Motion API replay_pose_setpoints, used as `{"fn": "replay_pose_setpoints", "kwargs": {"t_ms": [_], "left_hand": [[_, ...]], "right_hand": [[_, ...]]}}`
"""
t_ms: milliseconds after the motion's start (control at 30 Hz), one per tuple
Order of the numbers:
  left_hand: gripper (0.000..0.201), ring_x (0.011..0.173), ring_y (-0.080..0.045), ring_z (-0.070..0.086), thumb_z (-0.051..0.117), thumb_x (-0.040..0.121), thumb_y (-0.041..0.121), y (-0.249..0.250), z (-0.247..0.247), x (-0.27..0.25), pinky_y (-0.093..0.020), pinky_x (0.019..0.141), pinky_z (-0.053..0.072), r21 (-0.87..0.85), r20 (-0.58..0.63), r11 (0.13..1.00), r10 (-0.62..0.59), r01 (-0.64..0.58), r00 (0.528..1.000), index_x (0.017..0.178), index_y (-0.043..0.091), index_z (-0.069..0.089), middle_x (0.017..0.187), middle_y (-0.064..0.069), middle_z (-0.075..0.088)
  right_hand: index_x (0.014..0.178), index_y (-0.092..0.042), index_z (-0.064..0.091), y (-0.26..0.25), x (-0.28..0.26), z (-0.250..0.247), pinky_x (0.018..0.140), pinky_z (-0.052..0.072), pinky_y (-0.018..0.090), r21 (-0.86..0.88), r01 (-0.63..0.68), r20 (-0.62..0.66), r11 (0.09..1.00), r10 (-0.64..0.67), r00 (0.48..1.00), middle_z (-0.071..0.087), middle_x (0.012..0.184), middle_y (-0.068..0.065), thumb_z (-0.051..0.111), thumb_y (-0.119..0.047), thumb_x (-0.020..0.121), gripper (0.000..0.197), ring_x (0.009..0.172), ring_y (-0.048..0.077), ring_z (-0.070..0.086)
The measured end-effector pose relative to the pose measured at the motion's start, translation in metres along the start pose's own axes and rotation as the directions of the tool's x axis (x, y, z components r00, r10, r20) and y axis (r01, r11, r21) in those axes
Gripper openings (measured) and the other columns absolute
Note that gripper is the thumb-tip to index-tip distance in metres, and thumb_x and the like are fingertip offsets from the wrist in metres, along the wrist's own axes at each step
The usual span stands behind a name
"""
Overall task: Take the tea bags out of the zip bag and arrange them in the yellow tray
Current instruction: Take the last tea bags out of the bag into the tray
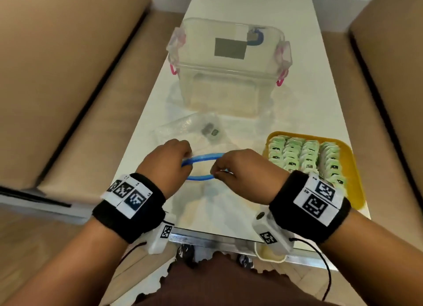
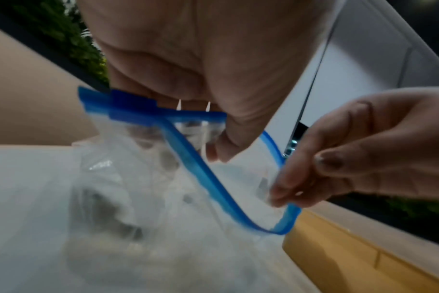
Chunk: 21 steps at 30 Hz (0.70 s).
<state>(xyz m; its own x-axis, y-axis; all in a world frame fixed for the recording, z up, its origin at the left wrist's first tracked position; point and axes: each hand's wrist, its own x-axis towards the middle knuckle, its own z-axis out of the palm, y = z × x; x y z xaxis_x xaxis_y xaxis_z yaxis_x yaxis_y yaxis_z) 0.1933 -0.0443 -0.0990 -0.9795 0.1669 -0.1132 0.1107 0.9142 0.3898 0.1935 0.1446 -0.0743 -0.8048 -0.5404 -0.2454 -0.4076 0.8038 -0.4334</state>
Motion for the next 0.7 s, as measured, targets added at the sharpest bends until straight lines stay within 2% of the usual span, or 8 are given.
{"fn": "replay_pose_setpoints", "kwargs": {"t_ms": [100,167,300,367,400,467,567,700], "left_hand": [[0.003,0.079,-0.026,0.053,0.049,0.091,0.019,-0.007,-0.002,0.002,-0.037,0.067,0.043,-0.159,-0.057,0.987,0.028,-0.036,0.998,0.089,0.018,0.051,0.089,-0.001,0.053],[0.006,0.08,-0.025,0.053,0.049,0.093,0.019,-0.009,-0.004,0.0,-0.04,0.071,0.046,-0.261,-0.056,0.962,0.068,-0.08,0.996,0.089,0.015,0.052,0.089,-0.002,0.056],[0.008,0.081,-0.023,0.053,0.05,0.093,0.02,-0.014,-0.007,-0.005,-0.038,0.073,0.045,-0.362,-0.003,0.924,0.127,-0.12,0.992,0.086,0.017,0.053,0.088,0.0,0.057],[0.01,0.078,-0.022,0.054,0.05,0.093,0.022,-0.018,-0.006,-0.006,-0.033,0.069,0.043,-0.389,0.02,0.914,0.136,-0.118,0.99,0.083,0.02,0.051,0.084,0.002,0.056],[0.011,0.076,-0.022,0.054,0.051,0.093,0.022,-0.021,-0.006,-0.006,-0.031,0.068,0.042,-0.406,0.028,0.907,0.136,-0.113,0.99,0.082,0.021,0.051,0.084,0.002,0.057],[0.011,0.076,-0.02,0.055,0.051,0.094,0.023,-0.027,-0.005,-0.004,-0.029,0.064,0.041,-0.422,0.034,0.9,0.138,-0.111,0.99,0.082,0.022,0.051,0.085,0.004,0.057],[0.011,0.083,-0.012,0.058,0.054,0.092,0.032,-0.036,-0.004,-0.002,-0.021,0.065,0.041,-0.379,0.029,0.918,0.141,-0.119,0.99,0.086,0.023,0.053,0.093,0.009,0.056],[0.036,0.091,-0.004,0.054,0.042,0.085,0.067,-0.05,-0.006,0.0,-0.025,0.072,0.041,-0.438,0.032,0.895,0.108,-0.083,0.994,0.077,0.033,0.049,0.091,0.011,0.053]], "right_hand": [[0.105,-0.005,0.064,-0.012,0.029,0.023,0.08,0.049,0.039,0.038,-0.021,-0.018,0.999,0.021,1.0,0.067,0.1,0.011,0.043,-0.015,0.098,0.025,0.09,0.028,0.062],[0.106,-0.005,0.061,-0.015,0.045,0.032,0.072,0.045,0.036,0.024,-0.054,-0.048,0.998,0.056,0.997,0.062,0.093,0.009,0.043,-0.012,0.097,0.02,0.081,0.025,0.056],[0.083,-0.015,0.052,-0.015,0.072,0.037,0.065,0.039,0.027,-0.092,-0.273,0.137,0.958,0.284,0.949,0.051,0.081,0.003,0.036,-0.008,0.097,0.022,0.079,0.021,0.05],[0.117,-0.016,0.054,-0.009,0.085,0.039,0.092,0.043,0.027,-0.085,-0.354,0.168,0.932,0.363,0.916,0.056,0.12,0.009,0.034,-0.018,0.101,0.026,0.116,0.025,0.052],[0.138,-0.019,0.041,-0.007,0.09,0.04,0.099,0.038,0.026,-0.076,-0.396,0.147,0.915,0.403,0.903,0.046,0.139,0.006,0.035,-0.023,0.101,0.038,0.128,0.022,0.045],[0.143,-0.023,0.036,-0.006,0.095,0.042,0.086,0.041,0.025,-0.042,-0.472,0.06,0.88,0.474,0.878,0.052,0.126,-0.005,0.041,-0.027,0.1,0.044,0.109,0.018,0.056],[0.102,-0.02,0.053,-0.01,0.099,0.038,0.06,0.037,0.027,-0.147,-0.49,-0.016,0.859,0.493,0.87,0.051,0.085,-0.005,0.047,-0.022,0.096,0.009,0.064,0.016,0.047],[0.104,-0.021,0.059,-0.017,0.099,0.033,0.071,0.042,0.031,-0.269,-0.439,0.048,0.857,0.467,0.883,0.058,0.102,0.0,0.043,-0.026,0.095,0.019,0.083,0.023,0.059]]}}
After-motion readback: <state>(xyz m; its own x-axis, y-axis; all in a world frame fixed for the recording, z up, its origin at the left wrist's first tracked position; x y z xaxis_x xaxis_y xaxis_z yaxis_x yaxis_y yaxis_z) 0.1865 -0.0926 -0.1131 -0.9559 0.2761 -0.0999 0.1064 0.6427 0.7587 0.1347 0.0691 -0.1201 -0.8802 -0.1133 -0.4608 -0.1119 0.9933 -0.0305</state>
